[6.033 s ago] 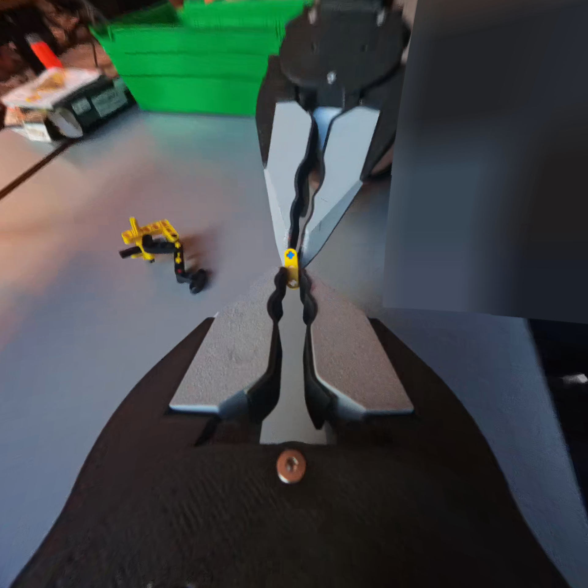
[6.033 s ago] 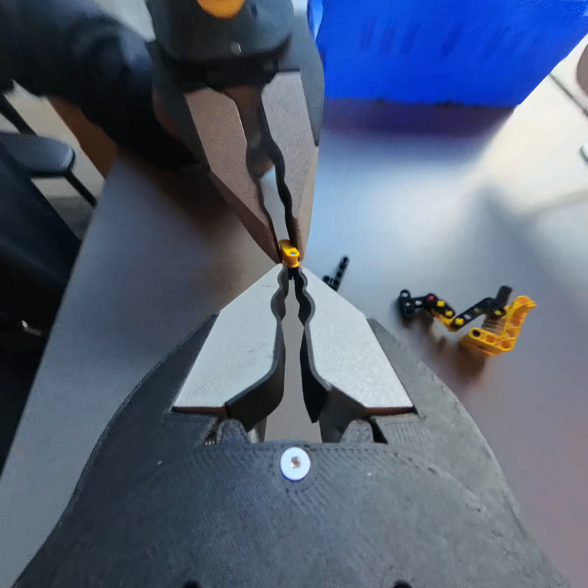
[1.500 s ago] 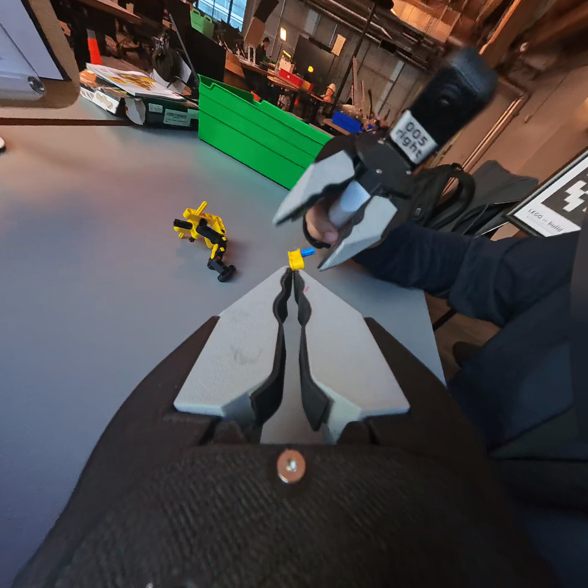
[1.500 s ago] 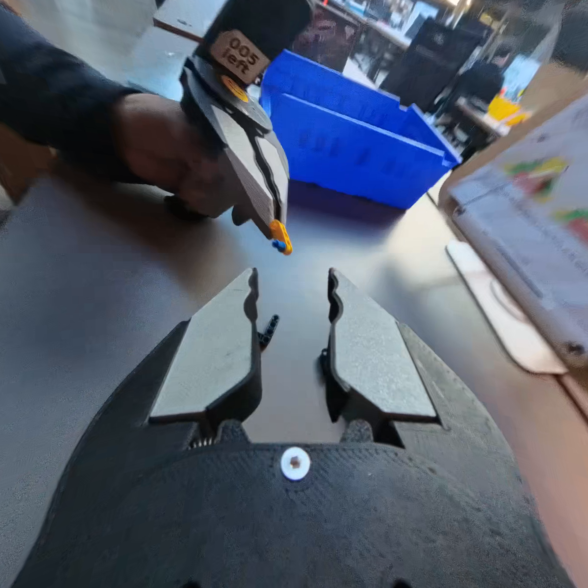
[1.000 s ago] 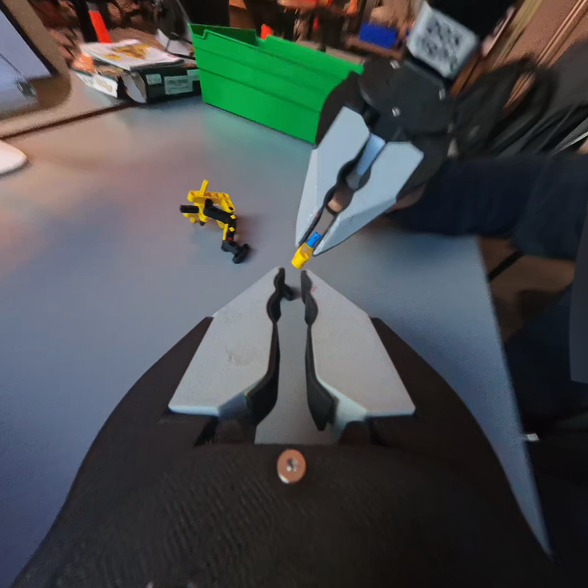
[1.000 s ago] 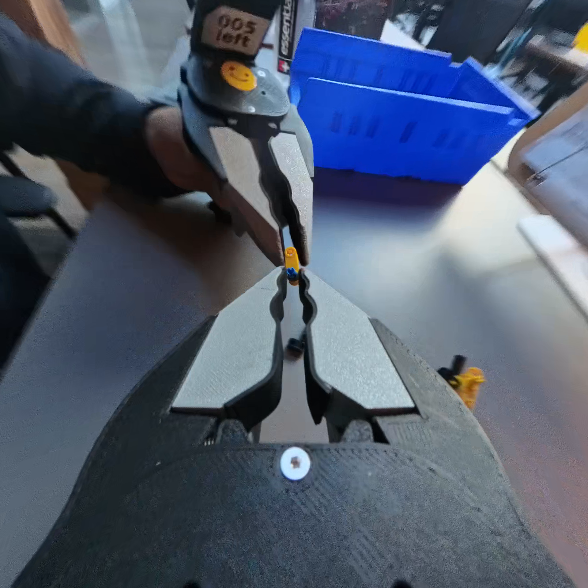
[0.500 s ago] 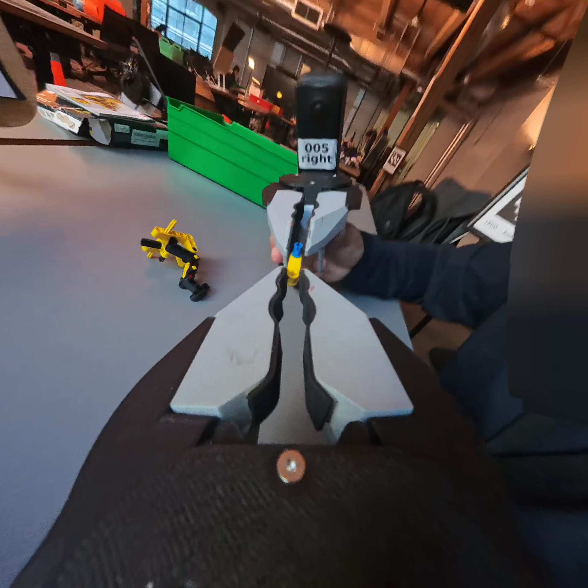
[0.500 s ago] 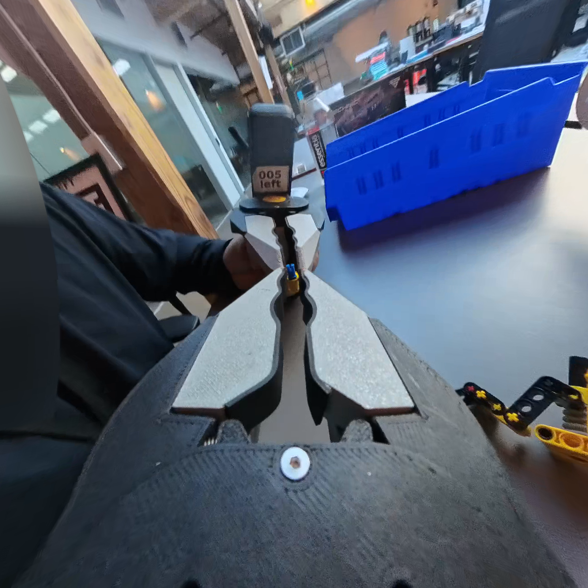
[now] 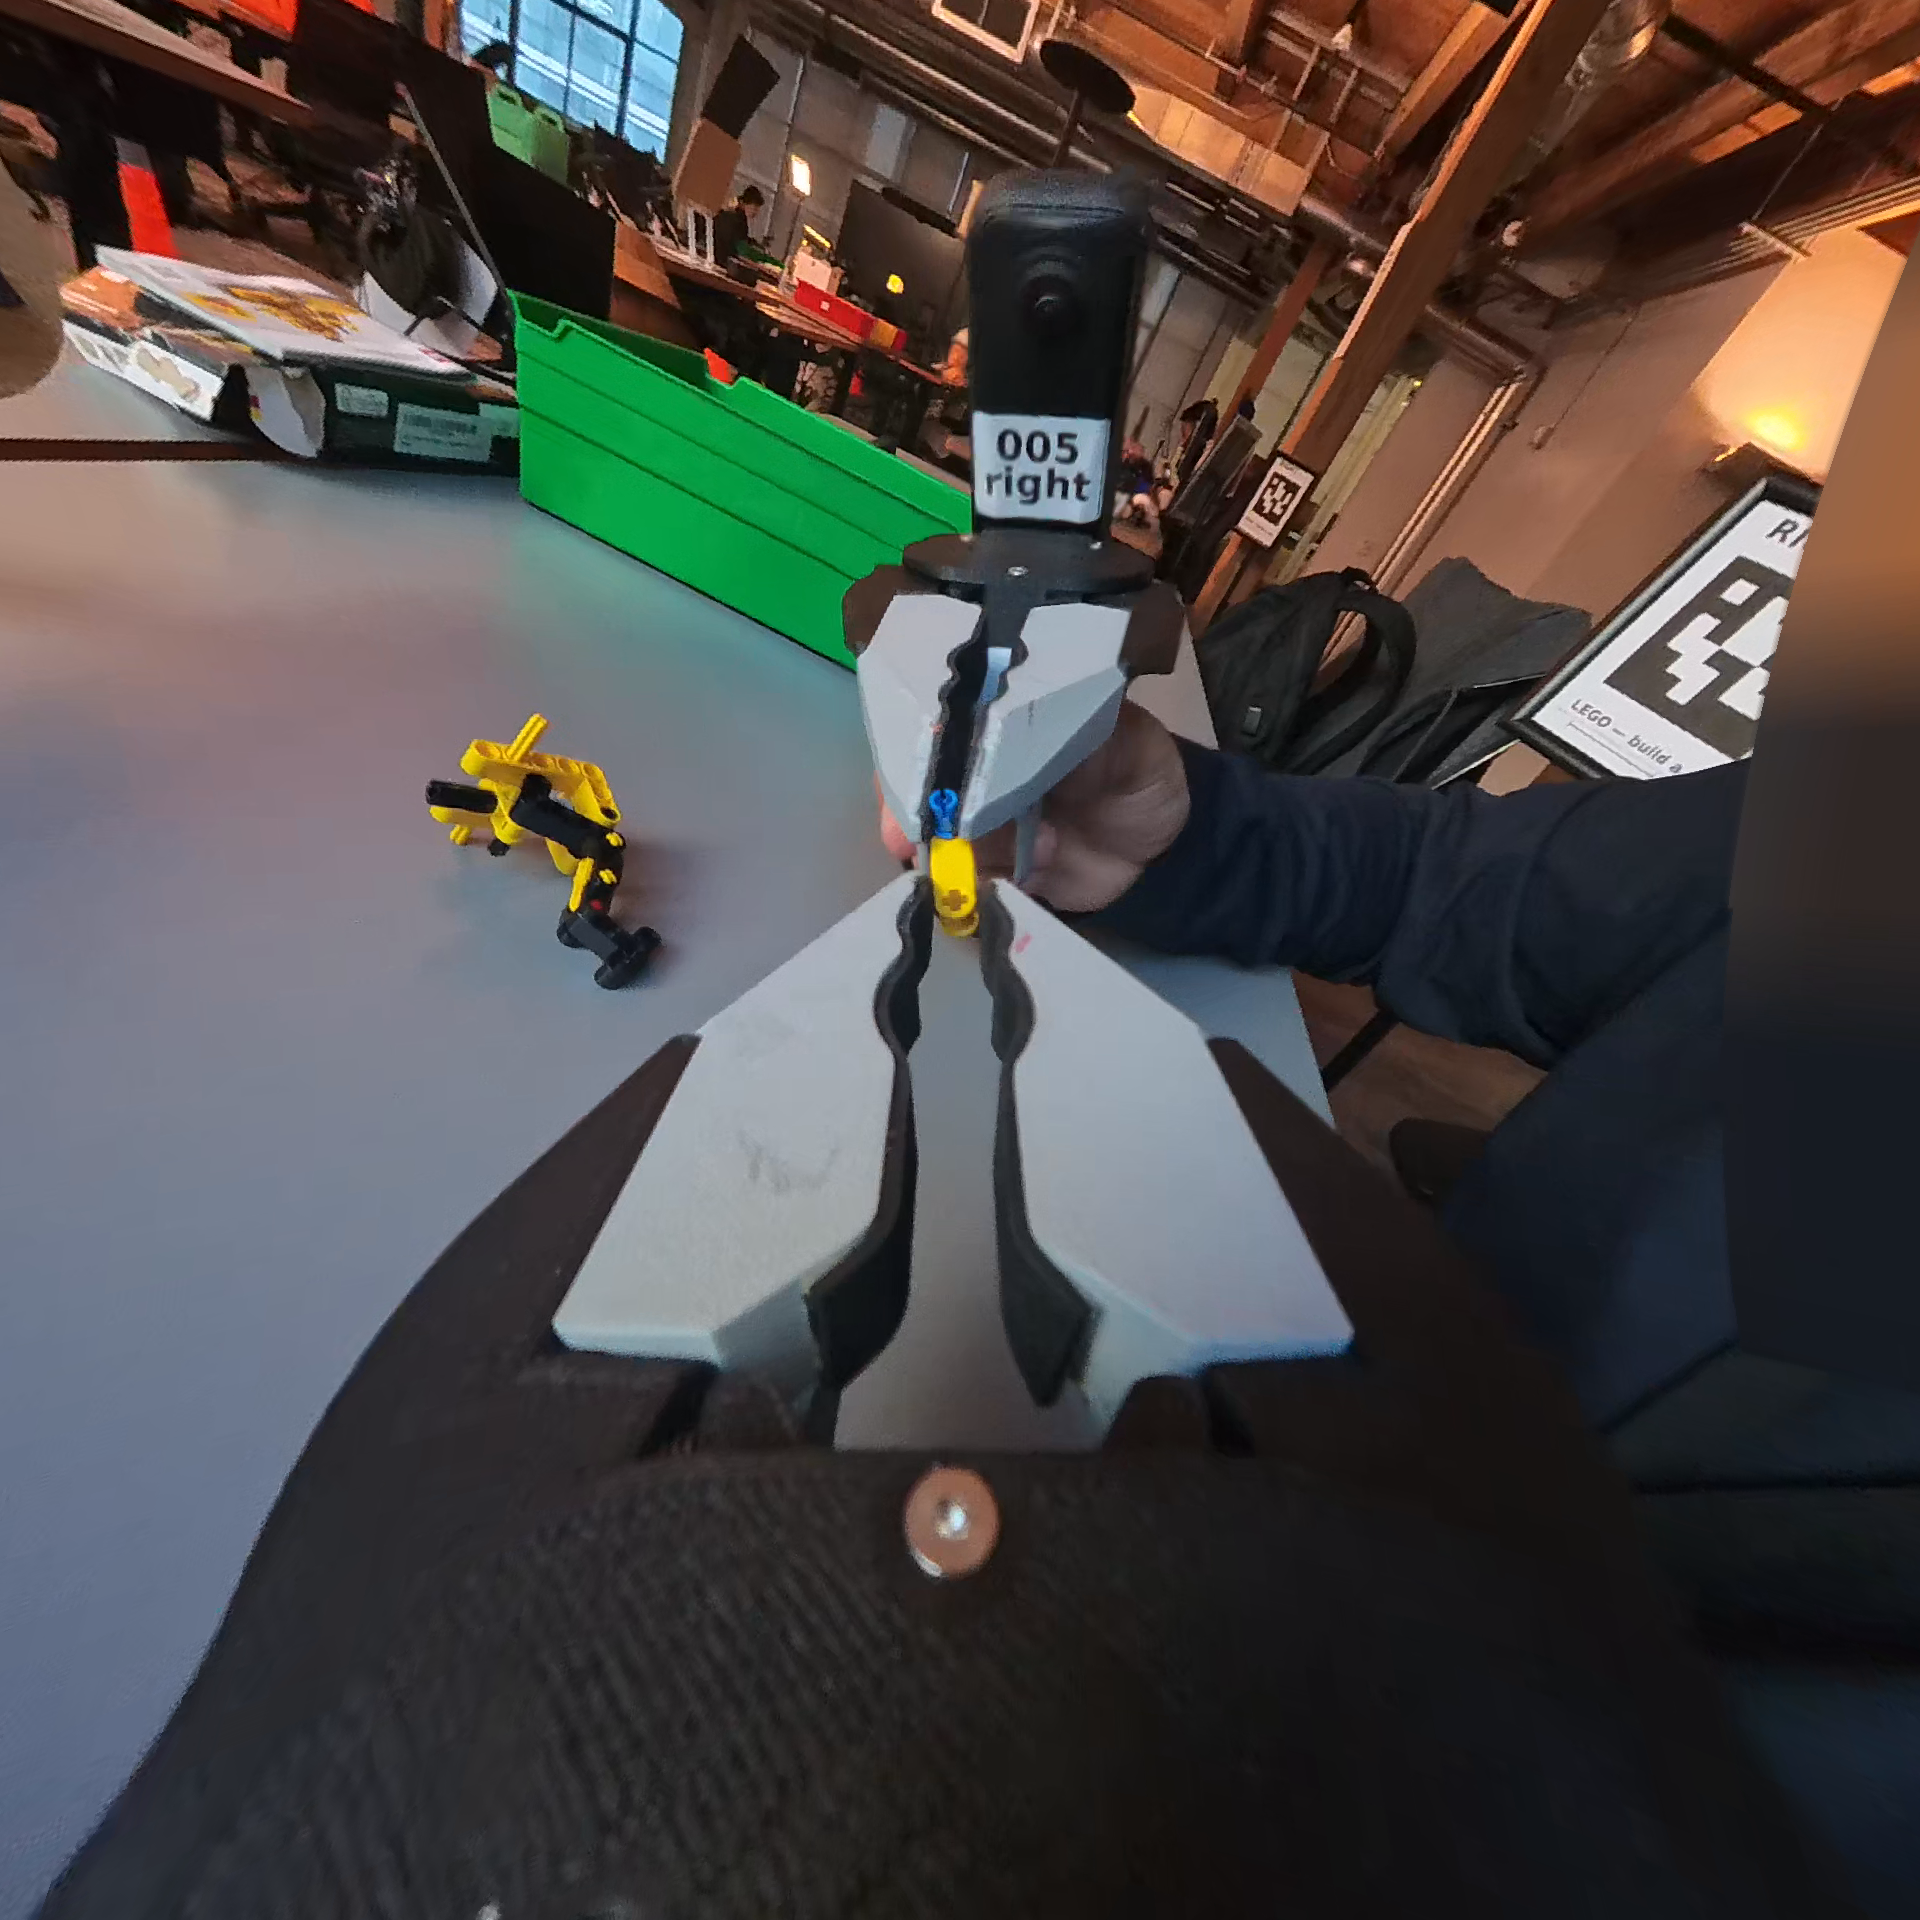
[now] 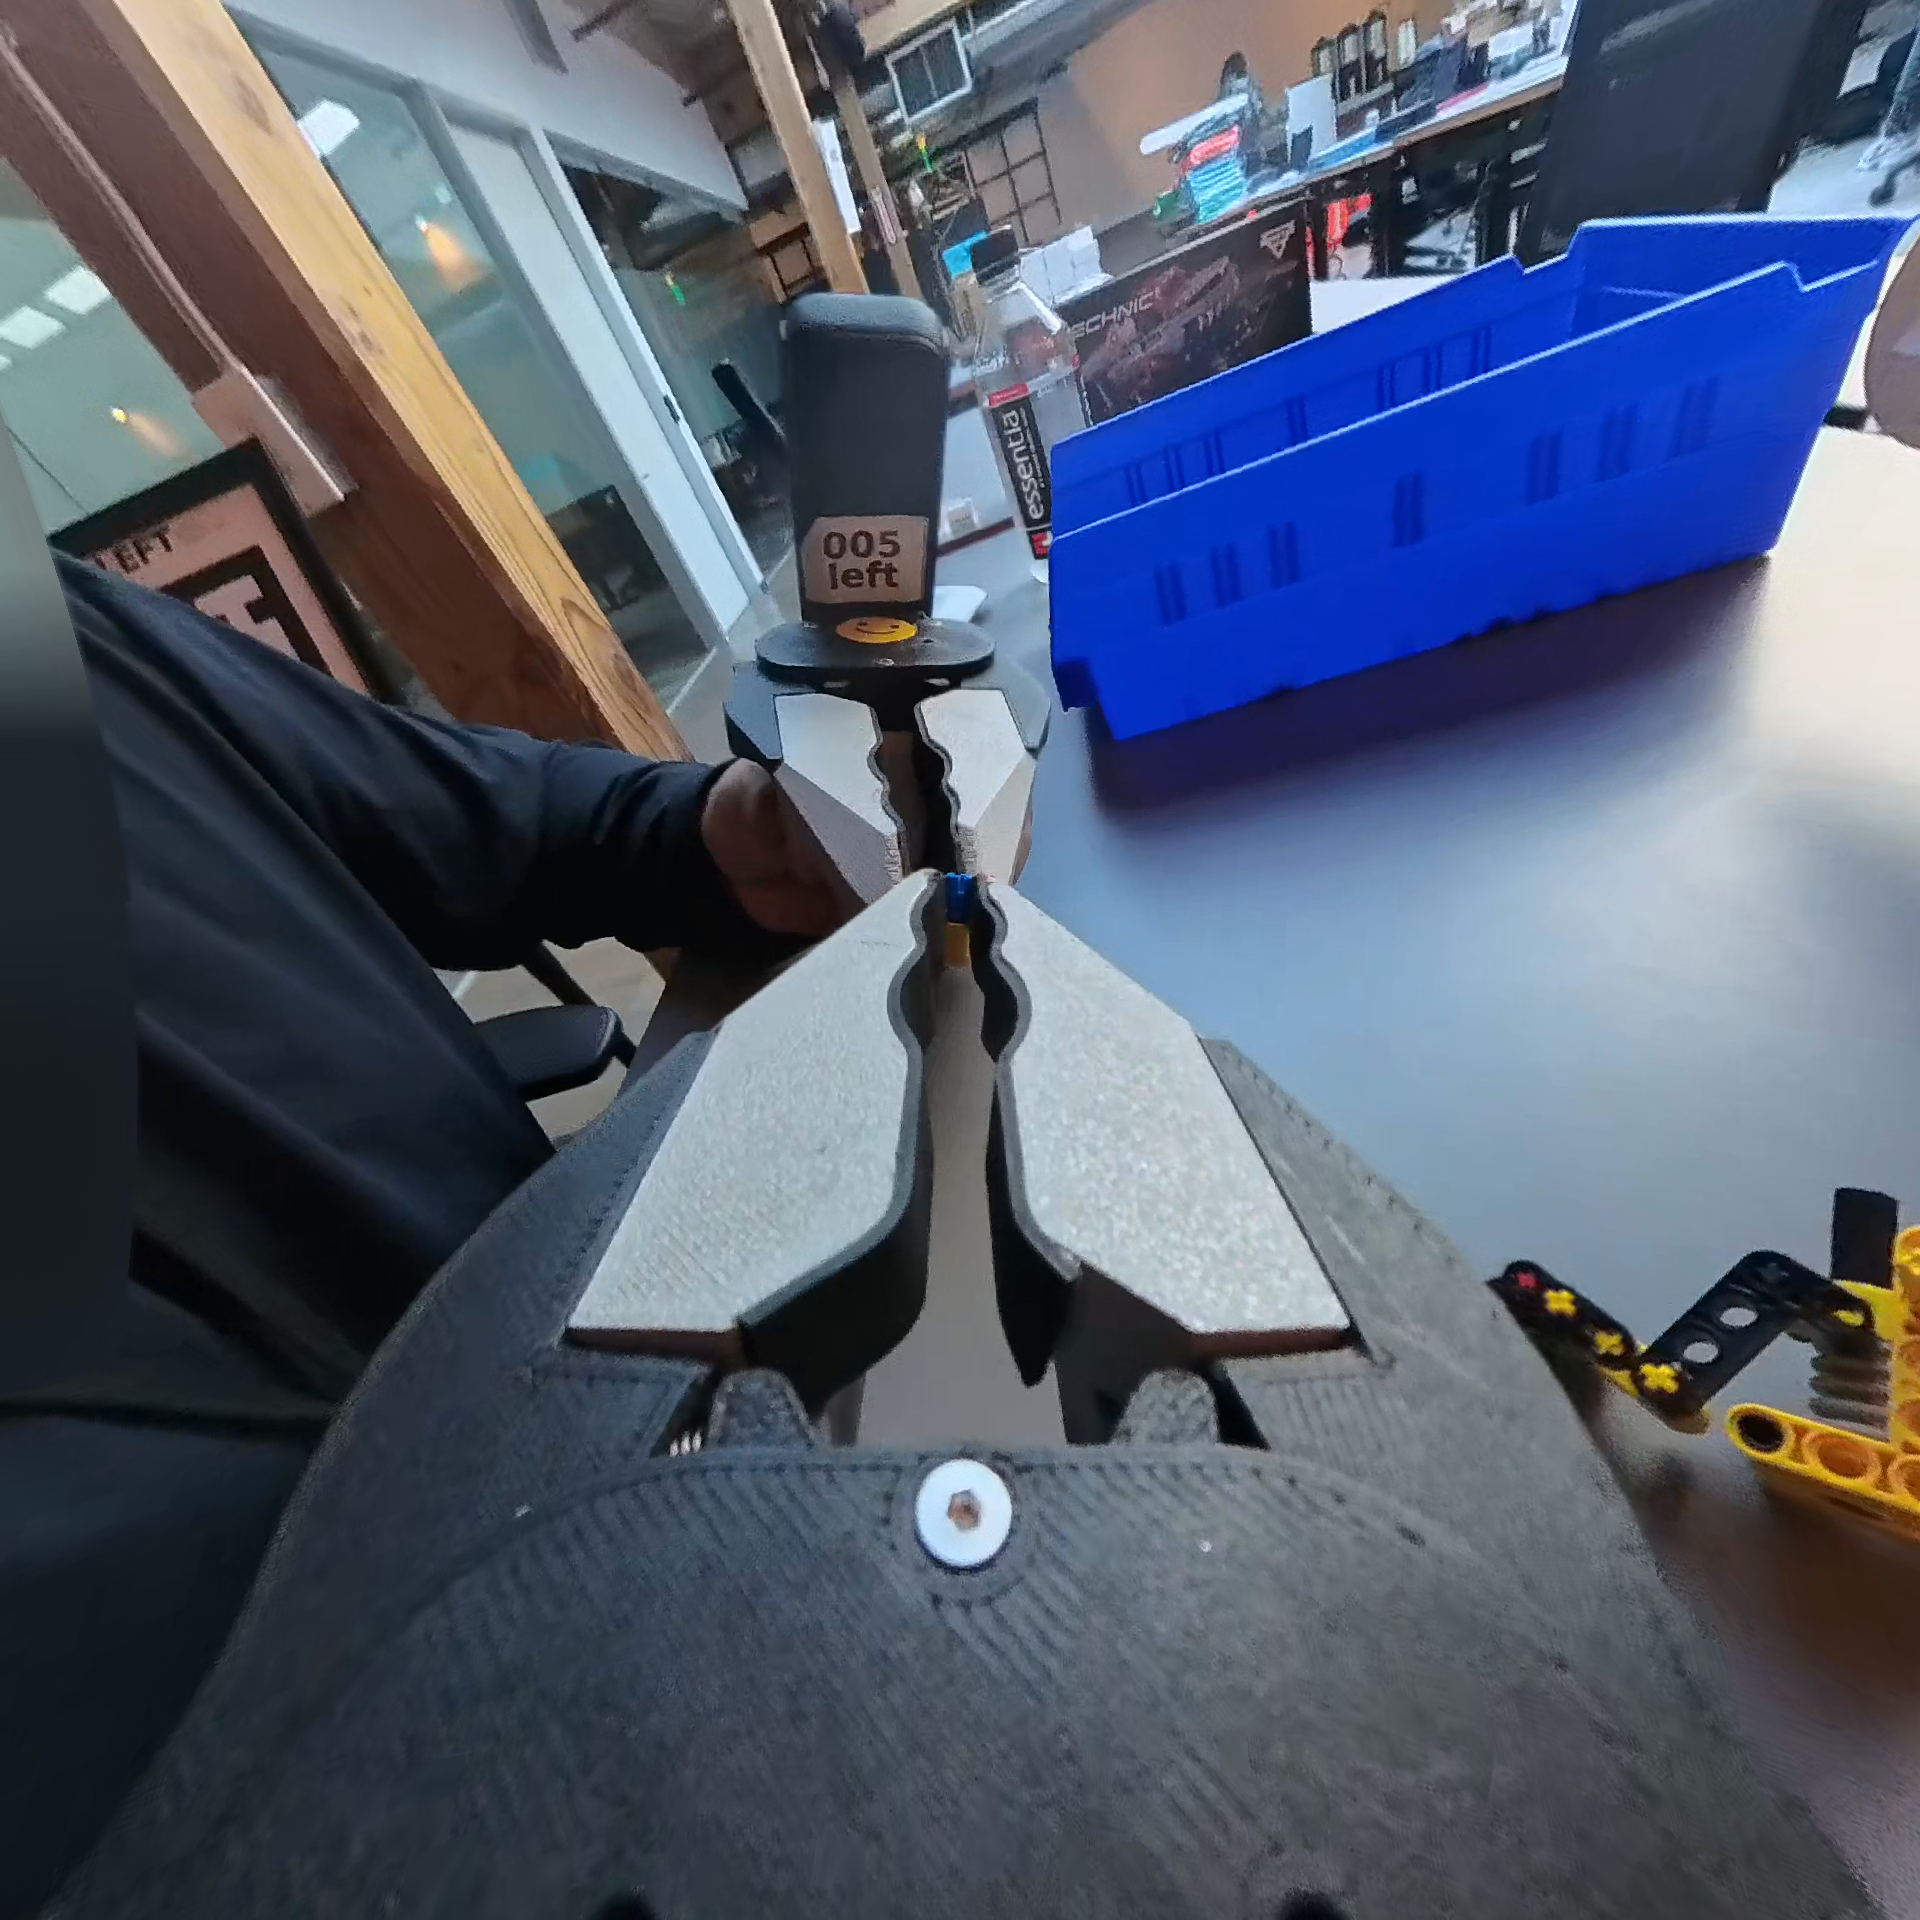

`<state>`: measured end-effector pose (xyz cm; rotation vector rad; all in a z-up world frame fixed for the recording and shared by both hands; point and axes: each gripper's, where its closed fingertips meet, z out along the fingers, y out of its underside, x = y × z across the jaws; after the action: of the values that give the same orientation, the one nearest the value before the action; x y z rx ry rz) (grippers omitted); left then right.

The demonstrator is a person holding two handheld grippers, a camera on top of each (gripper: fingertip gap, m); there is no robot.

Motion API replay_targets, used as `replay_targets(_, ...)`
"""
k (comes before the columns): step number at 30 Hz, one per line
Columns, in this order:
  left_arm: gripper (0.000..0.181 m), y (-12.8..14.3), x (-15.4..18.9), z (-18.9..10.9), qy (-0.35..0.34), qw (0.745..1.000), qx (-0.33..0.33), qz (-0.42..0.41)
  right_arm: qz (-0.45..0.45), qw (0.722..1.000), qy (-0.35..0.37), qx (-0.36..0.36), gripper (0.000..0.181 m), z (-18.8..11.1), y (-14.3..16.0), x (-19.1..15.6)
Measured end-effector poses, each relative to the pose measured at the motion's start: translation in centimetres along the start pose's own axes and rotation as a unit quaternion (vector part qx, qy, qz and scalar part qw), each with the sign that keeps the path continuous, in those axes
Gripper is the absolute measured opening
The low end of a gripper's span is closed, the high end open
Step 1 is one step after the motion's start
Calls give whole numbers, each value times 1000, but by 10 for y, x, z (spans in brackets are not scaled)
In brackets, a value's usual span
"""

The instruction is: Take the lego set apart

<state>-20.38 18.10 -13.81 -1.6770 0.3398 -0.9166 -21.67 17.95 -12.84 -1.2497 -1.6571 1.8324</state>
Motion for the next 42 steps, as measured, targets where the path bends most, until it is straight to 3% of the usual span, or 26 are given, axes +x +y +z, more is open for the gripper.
replay_targets(4, 16, 2, 1, 4, -4, 1000, -7, 19, 31, 999, -8, 24, 1, 0, 1, 3)
replay_targets(6, 7, 1, 0, 4, -5, 1000, -4, 14, 51, 997, -26, 42, 1, 0, -1, 1)
replay_targets(11, 6, 0, -3, 4, 7, 999, 14, -39, 54, 996, -22, 62, 2, 0, -1, 3)
replay_targets(18, 5, 9, -8, 2, -18, 999, -26, -19, 56, 997, -36, 28, 2, 3, 8, 6)
replay_targets(21, 6, 13, -9, 3, -28, 999, -41, -12, 64, 997, -47, -6, 21, 7, 16, 7)
replay_targets(24, 6, 14, -10, 4, -33, 998, -43, -13, 54, 998, -43, 6, 2, 6, 13, 7)
replay_targets(38, 6, 10, -3, 3, 5, 999, -29, -22, 67, 996, -50, 1, 1, 8, 12, 2)
replay_targets(42, 5, 25, -16, 5, -59, 991, -99, 64, 40, 997, -6, -59, 2, 11, 26, 14)
